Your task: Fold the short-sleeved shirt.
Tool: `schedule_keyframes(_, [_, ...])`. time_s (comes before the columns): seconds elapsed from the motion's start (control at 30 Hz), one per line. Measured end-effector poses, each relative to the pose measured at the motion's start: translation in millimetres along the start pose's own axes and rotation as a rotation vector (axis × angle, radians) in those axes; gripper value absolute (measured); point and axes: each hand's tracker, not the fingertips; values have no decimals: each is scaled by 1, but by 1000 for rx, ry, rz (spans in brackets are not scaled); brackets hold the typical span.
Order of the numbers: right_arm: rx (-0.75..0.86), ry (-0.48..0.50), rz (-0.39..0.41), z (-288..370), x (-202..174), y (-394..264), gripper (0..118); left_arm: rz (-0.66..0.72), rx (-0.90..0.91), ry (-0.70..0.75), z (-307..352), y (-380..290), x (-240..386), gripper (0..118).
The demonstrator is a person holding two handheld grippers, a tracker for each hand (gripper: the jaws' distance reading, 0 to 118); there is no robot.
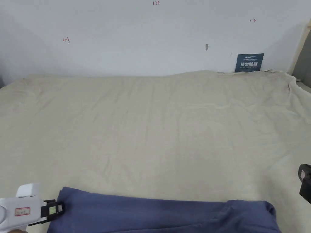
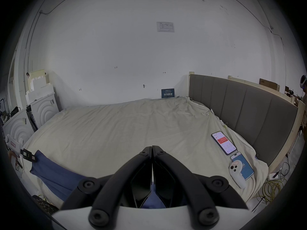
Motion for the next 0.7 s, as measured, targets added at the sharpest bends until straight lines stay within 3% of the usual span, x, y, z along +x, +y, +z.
schedule_keyframes(0.3, [3,27,-2,4,0,-1,0,21,-45,50,21,-1,29,2])
schedule_keyframes(0.5, [12,37,-2,12,3,-2,0,-40,-77,-132,29,5,103,2])
schedule_keyframes(0.7, [16,34,-21,20,9,-5,0,-149,-166,-225,-27,-4,164,2])
